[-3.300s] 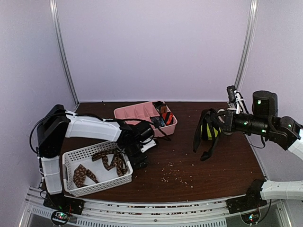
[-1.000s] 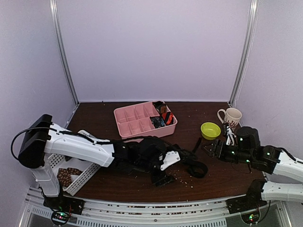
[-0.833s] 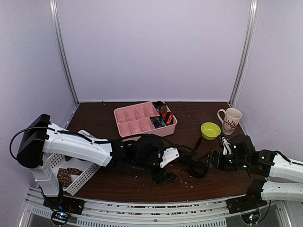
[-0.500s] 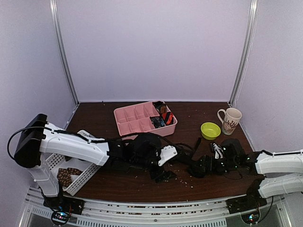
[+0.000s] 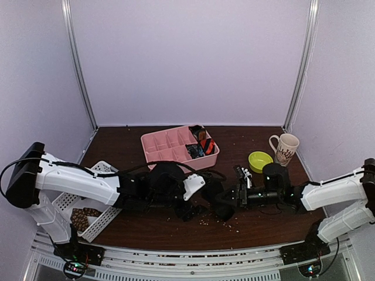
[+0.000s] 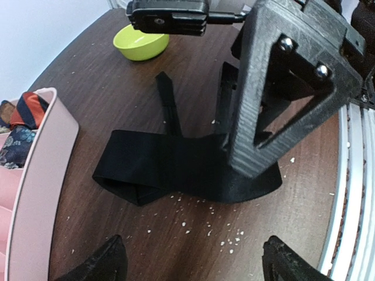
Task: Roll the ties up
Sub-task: Flatten out the tie at the center of the board.
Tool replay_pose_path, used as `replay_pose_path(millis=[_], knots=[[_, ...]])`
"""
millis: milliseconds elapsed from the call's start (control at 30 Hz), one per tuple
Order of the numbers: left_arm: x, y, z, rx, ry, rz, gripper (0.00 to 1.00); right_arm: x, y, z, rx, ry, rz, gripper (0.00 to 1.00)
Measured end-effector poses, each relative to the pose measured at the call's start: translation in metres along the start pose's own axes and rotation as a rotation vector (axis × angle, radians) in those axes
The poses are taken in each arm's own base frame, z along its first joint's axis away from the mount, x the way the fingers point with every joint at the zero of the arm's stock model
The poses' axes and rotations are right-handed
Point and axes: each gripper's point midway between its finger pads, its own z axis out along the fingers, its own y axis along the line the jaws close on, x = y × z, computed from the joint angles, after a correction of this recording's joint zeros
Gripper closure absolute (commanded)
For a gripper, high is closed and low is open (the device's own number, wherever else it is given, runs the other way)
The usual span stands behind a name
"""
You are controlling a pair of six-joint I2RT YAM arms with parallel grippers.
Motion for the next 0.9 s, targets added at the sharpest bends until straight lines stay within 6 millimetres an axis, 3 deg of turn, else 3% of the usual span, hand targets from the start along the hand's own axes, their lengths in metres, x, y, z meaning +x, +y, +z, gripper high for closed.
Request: replay_pose_path(millis=[200,367,467,600,767,900], knots=[[0.0,0.022,-0.017,-0.083,-0.02,-0.027,0.17,0.006,0.0,0.039,-0.017,0.07,0.028,0.37],[0.0,0.028,-0.031,-0.099,-0.043,-0.026,0.19,0.015,0.004,0.065,-0.037,0.126,0.044,0.36],[0.007,0.025,-0.032,-0.091,-0.048,0.011,0.2,0.01,0.021,0.083,-0.077,0.136,0.034,0.35],[0.031,0.014,-0.039,-0.052,-0.058,0.075,0.22,0.0,0.029,0.108,-0.103,0.143,0.031,0.35],[0.056,0.007,-0.041,-0.021,-0.026,0.187,0.25,0.001,0.018,0.135,-0.106,0.18,0.083,0.35],[0.049,-0.006,-0.032,0.02,-0.016,0.291,0.3,-0.001,0.011,0.141,-0.102,0.181,0.139,0.35]])
